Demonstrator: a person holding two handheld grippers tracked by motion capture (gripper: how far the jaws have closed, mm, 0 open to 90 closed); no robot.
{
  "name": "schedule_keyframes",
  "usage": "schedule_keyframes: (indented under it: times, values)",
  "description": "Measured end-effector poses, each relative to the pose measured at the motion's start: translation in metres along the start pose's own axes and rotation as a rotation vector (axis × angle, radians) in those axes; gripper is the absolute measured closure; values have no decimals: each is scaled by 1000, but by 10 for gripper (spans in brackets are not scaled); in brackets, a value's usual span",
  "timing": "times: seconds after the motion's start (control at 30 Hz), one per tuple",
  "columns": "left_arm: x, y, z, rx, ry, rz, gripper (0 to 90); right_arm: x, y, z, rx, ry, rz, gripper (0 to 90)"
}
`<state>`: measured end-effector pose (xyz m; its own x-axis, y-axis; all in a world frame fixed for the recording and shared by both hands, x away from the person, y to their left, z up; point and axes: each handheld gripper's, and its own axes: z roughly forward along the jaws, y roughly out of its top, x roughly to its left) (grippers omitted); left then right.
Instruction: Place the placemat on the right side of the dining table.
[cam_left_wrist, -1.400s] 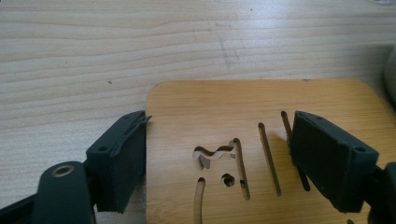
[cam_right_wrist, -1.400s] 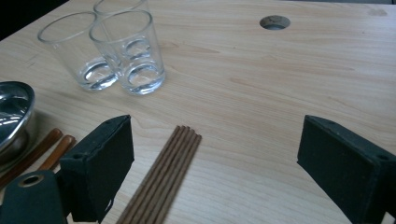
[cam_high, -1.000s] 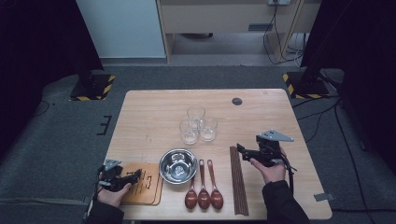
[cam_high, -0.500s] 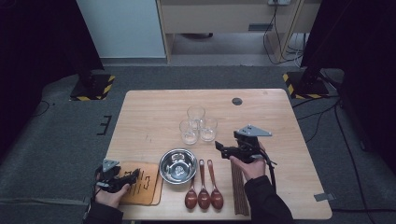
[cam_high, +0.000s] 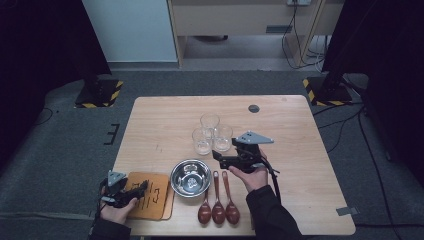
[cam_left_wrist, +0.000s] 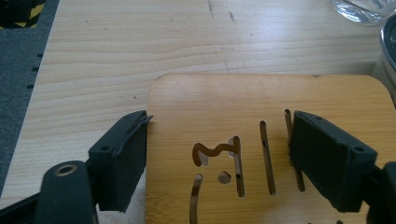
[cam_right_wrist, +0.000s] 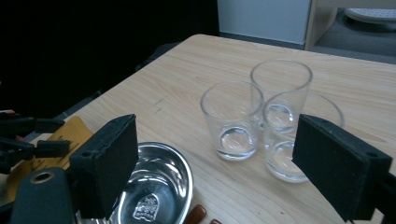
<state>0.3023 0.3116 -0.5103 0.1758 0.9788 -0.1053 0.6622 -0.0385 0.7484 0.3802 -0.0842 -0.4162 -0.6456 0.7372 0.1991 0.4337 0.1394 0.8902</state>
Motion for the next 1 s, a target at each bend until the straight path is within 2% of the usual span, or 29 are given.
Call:
schedule_keyframes:
  times: [0.13,0.63,1.0]
  values:
    - [-1,0,-3,-12,6,16,200,9,3,6,-4,24,-6,152]
    - [-1,2,-11,-45,7,18,201,40,12,27,0,105,-30,173]
    - [-2,4,-14,-66,2,23,201,53,10,42,9,147,-32,193]
